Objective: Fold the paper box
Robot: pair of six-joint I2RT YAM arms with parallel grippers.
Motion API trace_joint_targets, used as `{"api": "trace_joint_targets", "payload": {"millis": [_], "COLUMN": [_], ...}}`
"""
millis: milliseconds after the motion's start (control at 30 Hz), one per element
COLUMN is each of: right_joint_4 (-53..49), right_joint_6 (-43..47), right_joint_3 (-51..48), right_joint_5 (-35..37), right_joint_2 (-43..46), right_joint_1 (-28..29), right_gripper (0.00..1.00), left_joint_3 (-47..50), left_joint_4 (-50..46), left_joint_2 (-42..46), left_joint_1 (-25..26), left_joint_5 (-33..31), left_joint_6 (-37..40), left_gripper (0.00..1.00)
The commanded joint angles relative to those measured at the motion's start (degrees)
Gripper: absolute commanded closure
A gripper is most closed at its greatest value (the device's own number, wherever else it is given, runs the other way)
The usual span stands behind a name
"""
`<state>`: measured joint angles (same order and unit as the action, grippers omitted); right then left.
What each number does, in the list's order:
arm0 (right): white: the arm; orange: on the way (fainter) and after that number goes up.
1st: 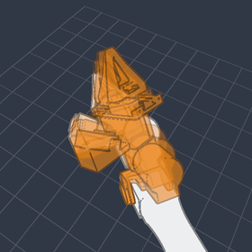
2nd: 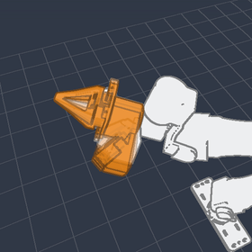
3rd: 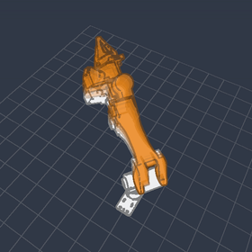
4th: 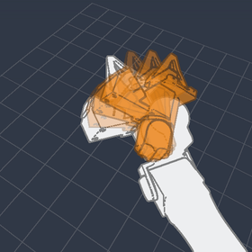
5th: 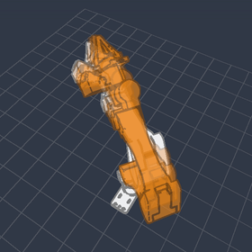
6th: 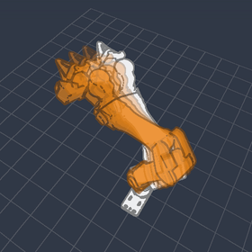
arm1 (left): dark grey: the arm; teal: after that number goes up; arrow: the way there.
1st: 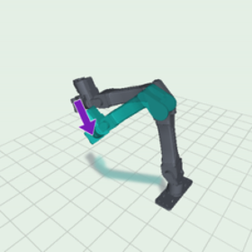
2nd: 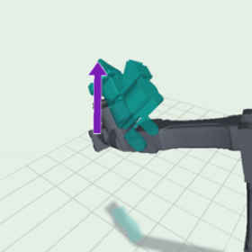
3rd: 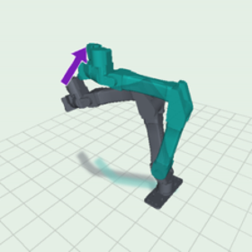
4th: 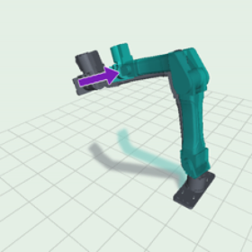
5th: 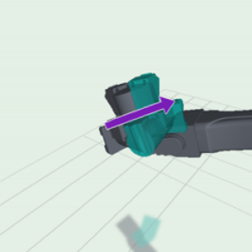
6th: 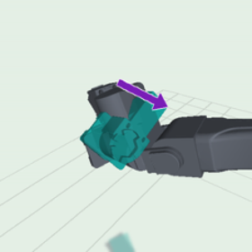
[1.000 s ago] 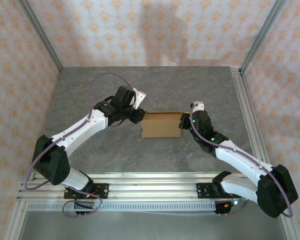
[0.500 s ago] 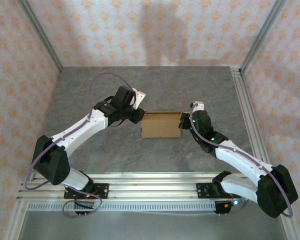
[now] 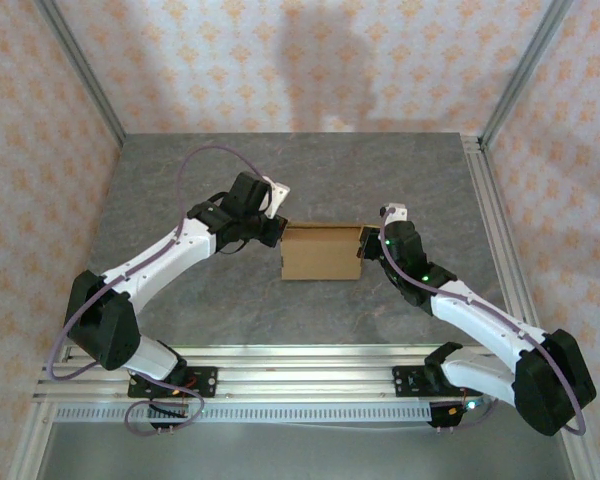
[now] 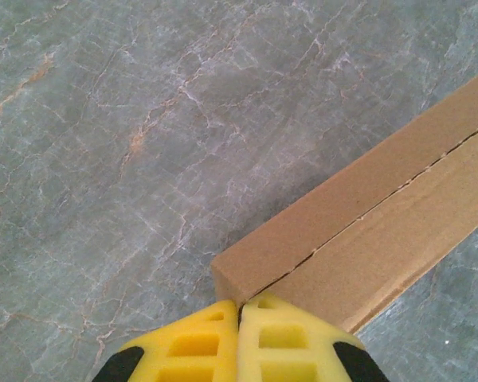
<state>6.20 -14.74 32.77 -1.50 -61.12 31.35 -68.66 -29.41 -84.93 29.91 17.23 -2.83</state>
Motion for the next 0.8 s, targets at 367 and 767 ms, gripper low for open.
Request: {"api": "trace_joint_targets", "payload": {"millis": [367, 767], "right_joint_4": [-3.60, -6.48], "right_joint_6": [-0.18, -2.72], "right_joint_3": [2.64, 4.82], "right_joint_5": [0.18, 0.58], "right_joint_2": [1.71, 0.98], "right_joint_1": [0.40, 0.40], "right_gripper": [0.98, 0.98], "left_joint_3": [-2.53, -2.80], "left_joint_4": [0.67, 1.24], "left_joint_2": [-0.32, -0.53], "left_joint_1": [0.06, 0.34], "left_joint_5": [1.21, 1.14], "left_joint_6": [-3.95, -4.59], "left_gripper": [1.00, 1.00]}}
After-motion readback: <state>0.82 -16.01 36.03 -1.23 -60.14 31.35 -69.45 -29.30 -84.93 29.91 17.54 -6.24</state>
